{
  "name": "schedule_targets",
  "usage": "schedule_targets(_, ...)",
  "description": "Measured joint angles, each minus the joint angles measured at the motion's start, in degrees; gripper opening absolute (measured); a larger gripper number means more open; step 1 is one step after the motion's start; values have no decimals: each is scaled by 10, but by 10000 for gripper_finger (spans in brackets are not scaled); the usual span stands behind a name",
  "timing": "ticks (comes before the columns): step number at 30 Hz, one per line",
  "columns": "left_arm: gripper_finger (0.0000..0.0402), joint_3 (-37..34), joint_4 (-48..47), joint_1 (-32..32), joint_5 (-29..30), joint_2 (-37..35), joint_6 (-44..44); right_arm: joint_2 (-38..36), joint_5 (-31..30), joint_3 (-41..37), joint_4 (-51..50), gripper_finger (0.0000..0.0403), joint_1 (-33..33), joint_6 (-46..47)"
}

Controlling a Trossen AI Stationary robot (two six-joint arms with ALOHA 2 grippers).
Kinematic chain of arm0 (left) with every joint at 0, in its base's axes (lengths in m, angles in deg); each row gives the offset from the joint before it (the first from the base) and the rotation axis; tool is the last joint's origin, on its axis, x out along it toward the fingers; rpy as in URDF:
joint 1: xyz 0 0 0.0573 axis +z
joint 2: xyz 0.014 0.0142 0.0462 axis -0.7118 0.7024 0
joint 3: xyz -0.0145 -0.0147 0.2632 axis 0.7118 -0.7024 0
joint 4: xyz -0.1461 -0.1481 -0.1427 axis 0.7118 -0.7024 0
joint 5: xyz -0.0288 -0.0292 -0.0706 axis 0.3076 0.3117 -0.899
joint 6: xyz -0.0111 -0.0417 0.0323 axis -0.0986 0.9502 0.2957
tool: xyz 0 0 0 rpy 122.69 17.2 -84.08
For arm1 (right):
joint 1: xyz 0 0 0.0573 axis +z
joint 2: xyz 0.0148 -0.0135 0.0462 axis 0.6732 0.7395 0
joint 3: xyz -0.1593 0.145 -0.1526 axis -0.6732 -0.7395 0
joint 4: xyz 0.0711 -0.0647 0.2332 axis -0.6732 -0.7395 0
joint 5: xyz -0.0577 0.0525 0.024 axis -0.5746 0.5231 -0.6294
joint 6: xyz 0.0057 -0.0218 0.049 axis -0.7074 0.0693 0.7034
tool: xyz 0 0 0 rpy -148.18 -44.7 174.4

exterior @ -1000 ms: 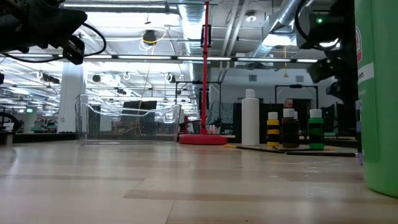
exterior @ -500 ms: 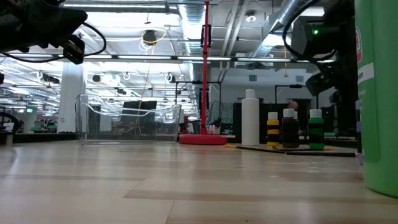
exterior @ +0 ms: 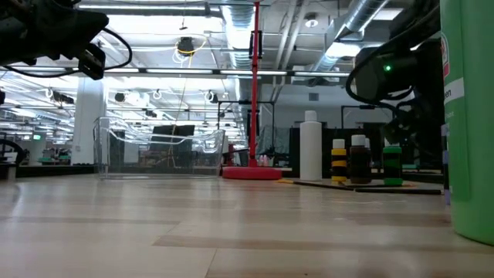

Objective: Pick & Place Paint Supplies
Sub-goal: Put the black paintbrush into the green cup

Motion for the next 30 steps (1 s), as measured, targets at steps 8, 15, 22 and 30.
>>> schedule_targets(8,2,0,3,0,0,0,0,12,3,0,0,184,0,-2)
schedule_targets(15,2,0,3,0,0,0,0,13,7,0,2,43,0,4)
schedule_targets(22,2,0,4,0,0,0,0,14,2,6,-6,3,-1,18)
schedule_targets(30,2,0,7,0,0,0,0,0,-4,56,-63,0,-4,-5)
